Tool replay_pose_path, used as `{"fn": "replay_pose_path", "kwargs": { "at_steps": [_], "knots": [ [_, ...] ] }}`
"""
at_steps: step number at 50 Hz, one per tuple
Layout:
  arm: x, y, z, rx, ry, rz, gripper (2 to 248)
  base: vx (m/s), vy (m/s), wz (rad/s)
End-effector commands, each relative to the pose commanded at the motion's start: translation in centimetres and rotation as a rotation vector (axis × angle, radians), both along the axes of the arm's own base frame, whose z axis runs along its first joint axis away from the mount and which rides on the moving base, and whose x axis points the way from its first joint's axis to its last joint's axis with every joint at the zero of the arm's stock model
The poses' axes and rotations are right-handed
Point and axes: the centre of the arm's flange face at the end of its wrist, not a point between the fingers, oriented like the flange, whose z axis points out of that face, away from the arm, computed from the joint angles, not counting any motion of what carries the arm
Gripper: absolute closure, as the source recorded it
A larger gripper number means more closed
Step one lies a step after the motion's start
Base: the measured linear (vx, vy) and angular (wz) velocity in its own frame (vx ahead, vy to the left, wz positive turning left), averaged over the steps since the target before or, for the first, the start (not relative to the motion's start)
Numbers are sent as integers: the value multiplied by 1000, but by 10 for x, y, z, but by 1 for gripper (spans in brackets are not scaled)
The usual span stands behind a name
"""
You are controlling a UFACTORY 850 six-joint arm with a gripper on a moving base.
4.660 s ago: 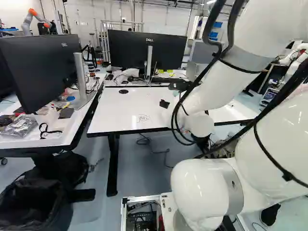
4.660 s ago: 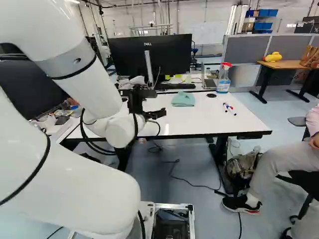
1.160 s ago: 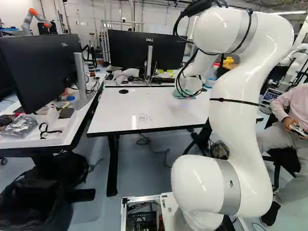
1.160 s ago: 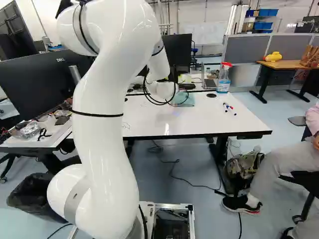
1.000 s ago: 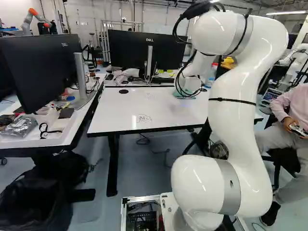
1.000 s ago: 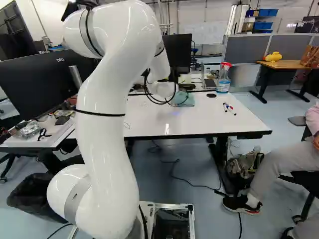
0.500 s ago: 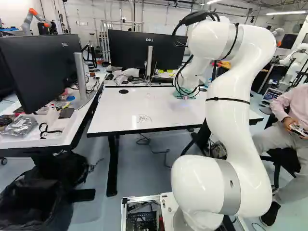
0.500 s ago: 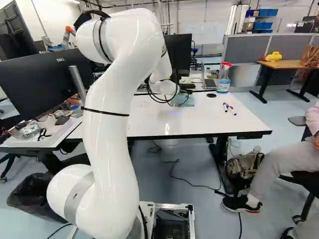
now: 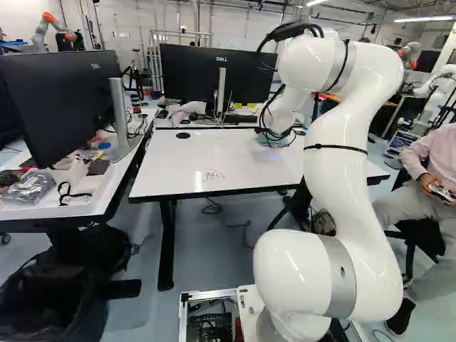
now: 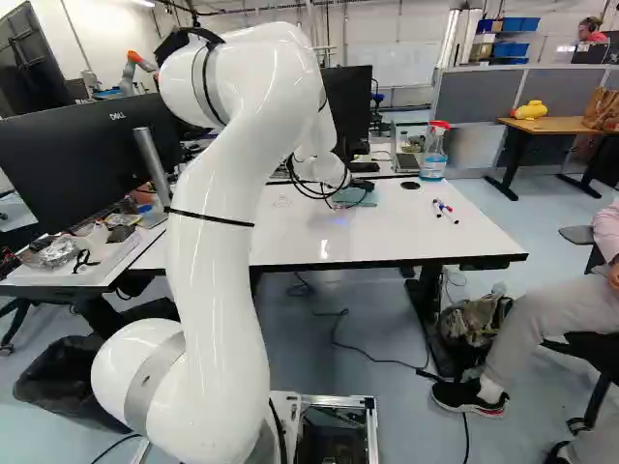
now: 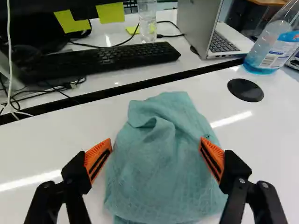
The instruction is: Clean the table with the green towel
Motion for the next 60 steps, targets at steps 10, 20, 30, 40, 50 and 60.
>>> {"fn": "replay_pose_path", "kwargs": {
  "at_steps": [10,20,30,40,50,60],
  "knots": [
    [0,-1,-2,7,24,-2,3,0,0,0],
    [0,-1,-2,7,24,-2,3,0,0,0],
    [0,-1,-2,7,24,-2,66,0,0,0],
    [0,-1,-2,7,24,-2,140,0,0,0],
    [0,-1,-2,7,24,-2,199,0,0,0],
    [-1,-1,5,4,16,-2,203,0,0,0]
  ]
}}
